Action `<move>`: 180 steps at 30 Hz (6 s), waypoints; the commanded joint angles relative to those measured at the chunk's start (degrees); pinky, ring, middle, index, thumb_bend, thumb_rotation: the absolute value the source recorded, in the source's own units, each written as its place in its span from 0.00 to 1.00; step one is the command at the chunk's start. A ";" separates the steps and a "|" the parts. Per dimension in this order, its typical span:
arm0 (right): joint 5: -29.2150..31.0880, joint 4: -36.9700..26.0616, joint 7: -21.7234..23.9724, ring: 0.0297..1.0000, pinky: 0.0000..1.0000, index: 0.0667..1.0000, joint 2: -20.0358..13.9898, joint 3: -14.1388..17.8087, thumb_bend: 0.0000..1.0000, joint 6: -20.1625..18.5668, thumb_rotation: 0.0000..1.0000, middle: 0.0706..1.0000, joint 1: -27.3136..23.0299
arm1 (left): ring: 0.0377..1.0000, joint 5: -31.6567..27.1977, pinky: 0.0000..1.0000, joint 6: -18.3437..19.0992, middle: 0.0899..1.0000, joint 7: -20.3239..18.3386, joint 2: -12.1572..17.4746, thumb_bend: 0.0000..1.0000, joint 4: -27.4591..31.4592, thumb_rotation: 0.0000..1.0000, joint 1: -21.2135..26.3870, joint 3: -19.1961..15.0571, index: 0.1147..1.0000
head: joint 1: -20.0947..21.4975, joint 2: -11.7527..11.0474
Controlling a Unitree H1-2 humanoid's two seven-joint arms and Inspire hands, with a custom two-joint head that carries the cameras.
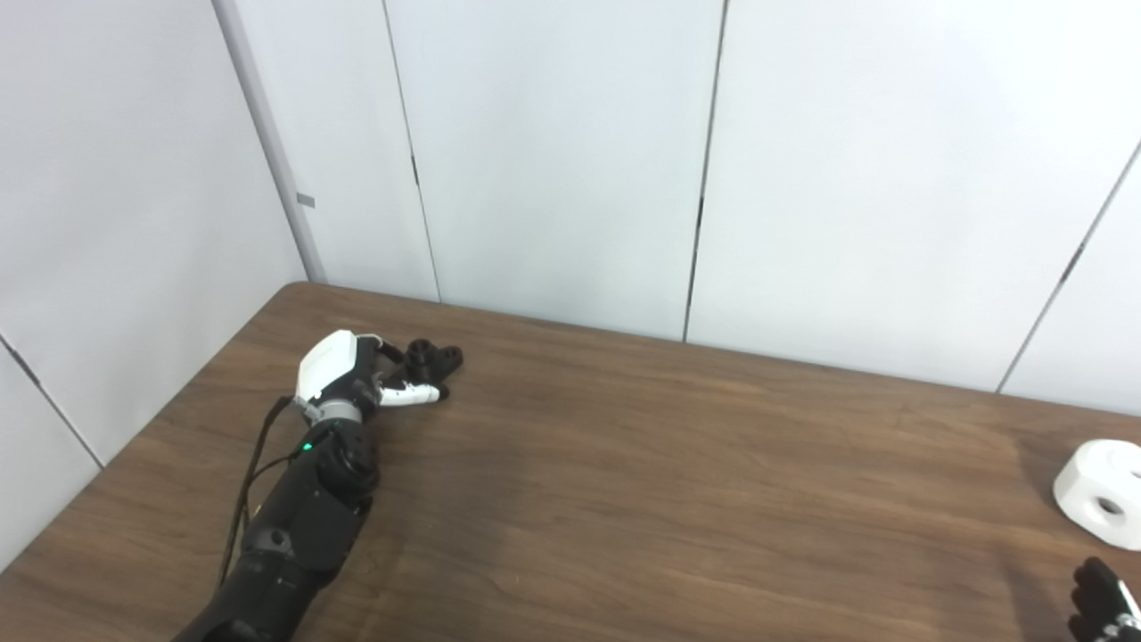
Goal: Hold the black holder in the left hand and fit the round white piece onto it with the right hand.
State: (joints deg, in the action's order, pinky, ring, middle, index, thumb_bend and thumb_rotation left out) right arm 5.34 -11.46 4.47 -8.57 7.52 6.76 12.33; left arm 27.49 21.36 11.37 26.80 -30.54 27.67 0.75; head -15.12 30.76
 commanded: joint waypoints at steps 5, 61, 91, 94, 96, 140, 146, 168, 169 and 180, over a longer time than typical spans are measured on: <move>0.54 -1.04 -0.23 0.99 1.00 0.96 0.58 -0.27 0.67 0.12 0.99 0.97 1.61 | 0.93 -0.01 1.00 -3.00 0.78 1.41 1.70 0.52 -1.38 0.05 1.71 0.54 0.42 | -0.13 0.22; -1.92 -4.21 -4.43 0.98 1.00 0.98 2.54 -3.15 0.57 -3.02 0.98 0.97 1.56 | 0.89 4.68 1.00 -0.75 0.76 -14.17 -0.36 0.52 35.06 0.05 -11.68 8.97 0.42 | 5.99 1.79; -5.15 -5.38 -7.47 0.96 1.00 0.97 2.99 -6.76 0.58 -3.36 0.97 0.94 1.33 | 0.89 11.98 1.00 -5.47 0.77 -18.85 -7.70 0.52 51.18 0.04 -25.28 15.10 0.42 | 14.14 6.71; -5.01 -6.10 -7.61 0.96 1.00 0.96 3.16 -7.04 0.58 -4.02 0.96 0.94 1.35 | 0.89 12.76 1.00 -6.88 0.76 -18.69 -8.32 0.52 51.36 0.04 -26.37 15.44 0.42 | 15.03 7.49; -4.97 -6.63 -7.63 0.97 1.00 0.97 3.28 -7.33 0.59 -4.53 0.96 0.95 1.34 | 0.88 13.60 1.00 -7.76 0.75 -18.63 -8.64 0.52 51.28 0.05 -26.98 16.08 0.42 | 15.95 8.29; -16.45 -16.76 -11.29 0.90 0.89 0.85 2.65 -6.50 0.68 -17.53 0.57 0.88 0.19 | 0.86 19.98 0.98 -20.36 0.74 -12.10 -11.27 0.52 43.89 0.05 -31.72 18.64 0.42 | 26.86 10.75; -19.13 -19.82 -11.42 0.87 0.87 0.82 1.68 -4.36 0.73 -23.83 0.39 0.86 -3.18 | 0.83 19.95 0.95 -21.38 0.73 -12.26 -10.18 0.52 44.53 0.05 -32.48 17.60 0.42 | 32.43 8.77; -41.33 -16.75 -1.72 0.90 0.86 0.79 -8.21 2.40 0.87 -33.65 0.40 0.88 -18.86 | 0.80 20.31 0.89 -22.37 0.70 -13.98 -9.82 0.52 45.97 0.04 -33.05 15.66 0.42 | 37.81 5.09; -42.31 -16.37 -0.86 0.91 0.85 0.79 -8.21 2.77 0.87 -33.65 0.39 0.90 -19.49 | 0.80 20.33 0.89 -22.41 0.70 -13.99 -9.81 0.52 45.91 0.04 -33.06 15.63 0.42 | 37.91 5.04; -49.95 -5.53 7.93 1.00 0.99 0.86 -12.42 2.80 0.93 -33.66 0.32 1.00 -28.75 | 0.80 20.00 0.90 -22.98 0.70 -13.92 -9.82 0.52 45.11 0.04 -33.01 15.32 0.42 | 38.45 4.64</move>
State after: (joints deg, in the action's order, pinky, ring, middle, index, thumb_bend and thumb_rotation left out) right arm -43.29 -17.10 12.34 -19.48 10.20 -26.98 -13.58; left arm 46.98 -1.29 -2.44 16.22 14.65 -5.19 16.49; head 23.29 35.33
